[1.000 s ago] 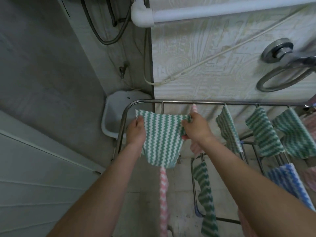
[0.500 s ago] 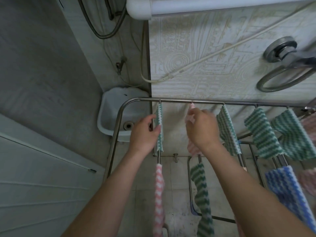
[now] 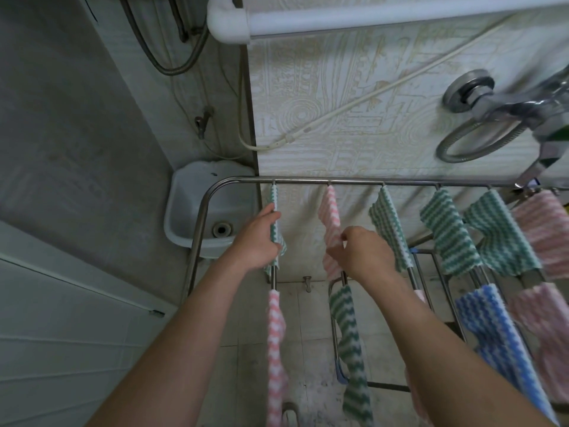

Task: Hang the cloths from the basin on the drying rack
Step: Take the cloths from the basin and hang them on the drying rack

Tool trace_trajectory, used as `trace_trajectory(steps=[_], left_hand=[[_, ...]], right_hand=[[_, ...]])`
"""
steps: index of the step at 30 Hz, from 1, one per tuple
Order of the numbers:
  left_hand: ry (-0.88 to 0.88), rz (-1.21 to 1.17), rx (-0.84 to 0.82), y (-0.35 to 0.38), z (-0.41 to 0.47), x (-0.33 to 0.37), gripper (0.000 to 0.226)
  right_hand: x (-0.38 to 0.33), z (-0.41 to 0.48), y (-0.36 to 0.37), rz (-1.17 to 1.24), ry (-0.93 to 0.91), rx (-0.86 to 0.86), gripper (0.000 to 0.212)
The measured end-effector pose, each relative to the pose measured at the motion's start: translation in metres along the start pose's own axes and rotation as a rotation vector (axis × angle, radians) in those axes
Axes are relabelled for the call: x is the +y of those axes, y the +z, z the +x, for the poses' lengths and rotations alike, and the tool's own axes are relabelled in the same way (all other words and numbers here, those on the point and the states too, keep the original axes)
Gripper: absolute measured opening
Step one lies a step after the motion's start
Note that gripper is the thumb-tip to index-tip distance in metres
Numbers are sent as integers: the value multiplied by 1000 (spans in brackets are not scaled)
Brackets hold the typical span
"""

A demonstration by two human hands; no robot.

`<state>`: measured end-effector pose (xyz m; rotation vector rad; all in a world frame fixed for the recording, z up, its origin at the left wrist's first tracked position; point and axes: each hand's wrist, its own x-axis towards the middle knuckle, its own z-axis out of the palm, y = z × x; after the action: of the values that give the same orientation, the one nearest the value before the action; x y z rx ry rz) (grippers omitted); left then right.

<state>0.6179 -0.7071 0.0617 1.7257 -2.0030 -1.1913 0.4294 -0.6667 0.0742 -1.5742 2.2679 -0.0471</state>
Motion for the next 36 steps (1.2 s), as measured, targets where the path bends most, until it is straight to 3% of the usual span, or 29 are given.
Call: trace_trajectory(steps=[3,6,15,21,26,30,36], left_hand=[[24,105,37,-2,-5,5,68],[28,103,99,6,-12,4,60],[2,85,73,13,-11,6,68],[-15,126,131,14,-20,19,60],[134,-84,313,23,-47,63,30],[245,-233,262,44,-66,99,15],[336,-327,129,98,-93,154,24]], right_hand=[[7,-1,-2,33,5,51,42],[15,-1,0,131,51,-15,34],[16,-13,2,232,69,7,39],[46,-28,-13,345,-2,40,36],[82,-51,-29,369,-20,114,28],[117,-73,-40,471,-60,167,23],[187,-121,-59,615,-129,258,23]])
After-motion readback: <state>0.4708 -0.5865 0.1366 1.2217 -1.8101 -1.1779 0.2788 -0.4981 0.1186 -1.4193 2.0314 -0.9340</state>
